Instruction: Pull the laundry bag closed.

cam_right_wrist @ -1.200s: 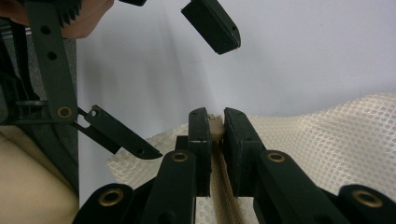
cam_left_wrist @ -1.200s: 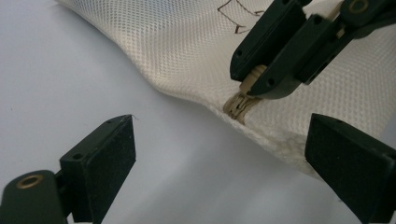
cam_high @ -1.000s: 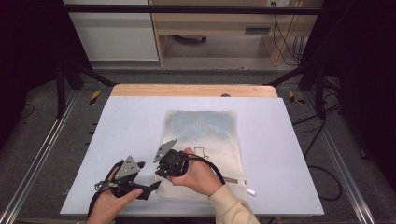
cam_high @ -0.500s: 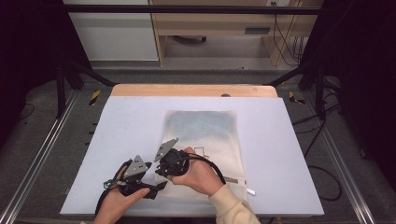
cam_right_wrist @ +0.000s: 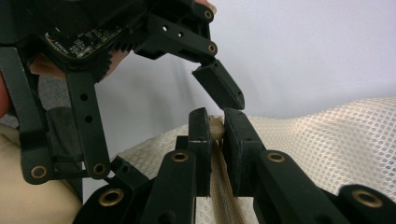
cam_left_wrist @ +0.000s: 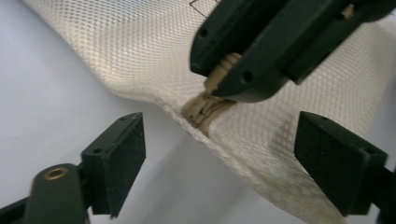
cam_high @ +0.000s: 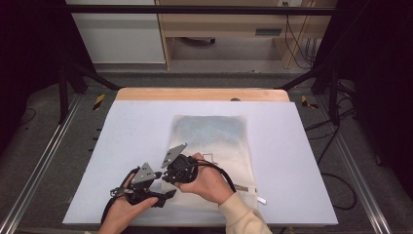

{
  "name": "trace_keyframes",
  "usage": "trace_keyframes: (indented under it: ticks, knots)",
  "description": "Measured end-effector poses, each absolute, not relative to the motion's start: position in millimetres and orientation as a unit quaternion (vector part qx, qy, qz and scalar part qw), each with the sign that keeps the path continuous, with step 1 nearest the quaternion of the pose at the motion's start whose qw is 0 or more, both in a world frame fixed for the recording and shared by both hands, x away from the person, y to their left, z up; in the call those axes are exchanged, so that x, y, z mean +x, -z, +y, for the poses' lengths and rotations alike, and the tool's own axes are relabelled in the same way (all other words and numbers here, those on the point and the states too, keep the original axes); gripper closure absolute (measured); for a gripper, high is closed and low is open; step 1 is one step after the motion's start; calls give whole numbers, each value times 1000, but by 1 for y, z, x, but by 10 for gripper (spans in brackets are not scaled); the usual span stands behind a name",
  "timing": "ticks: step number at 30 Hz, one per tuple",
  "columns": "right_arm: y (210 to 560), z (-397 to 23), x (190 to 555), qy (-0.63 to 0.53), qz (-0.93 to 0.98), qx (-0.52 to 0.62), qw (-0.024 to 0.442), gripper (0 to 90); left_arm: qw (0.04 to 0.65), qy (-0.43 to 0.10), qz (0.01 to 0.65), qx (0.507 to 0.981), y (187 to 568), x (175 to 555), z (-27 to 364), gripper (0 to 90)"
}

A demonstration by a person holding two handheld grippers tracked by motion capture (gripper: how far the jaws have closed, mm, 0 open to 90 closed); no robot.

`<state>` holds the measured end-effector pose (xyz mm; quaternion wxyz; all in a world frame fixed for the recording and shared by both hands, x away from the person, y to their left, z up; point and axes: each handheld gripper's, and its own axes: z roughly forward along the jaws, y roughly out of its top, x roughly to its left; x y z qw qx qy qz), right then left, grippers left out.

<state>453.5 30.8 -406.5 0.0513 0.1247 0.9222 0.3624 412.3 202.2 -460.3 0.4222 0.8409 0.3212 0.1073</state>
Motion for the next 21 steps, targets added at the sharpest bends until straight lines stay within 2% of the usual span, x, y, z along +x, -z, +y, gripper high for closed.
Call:
trace_keyframes:
  ticks: [11,16,21]
  knots:
    - [406,29,455,-363,922,127,50,819,427,-77,317,843,463,414,201,311]
    - [406,29,455,-363,922,126,50,819,445,-52,325,833,464,417,202,406]
    - [407,30,455,-362,923,124,50,819,444,-50,326,833,465,419,203,449]
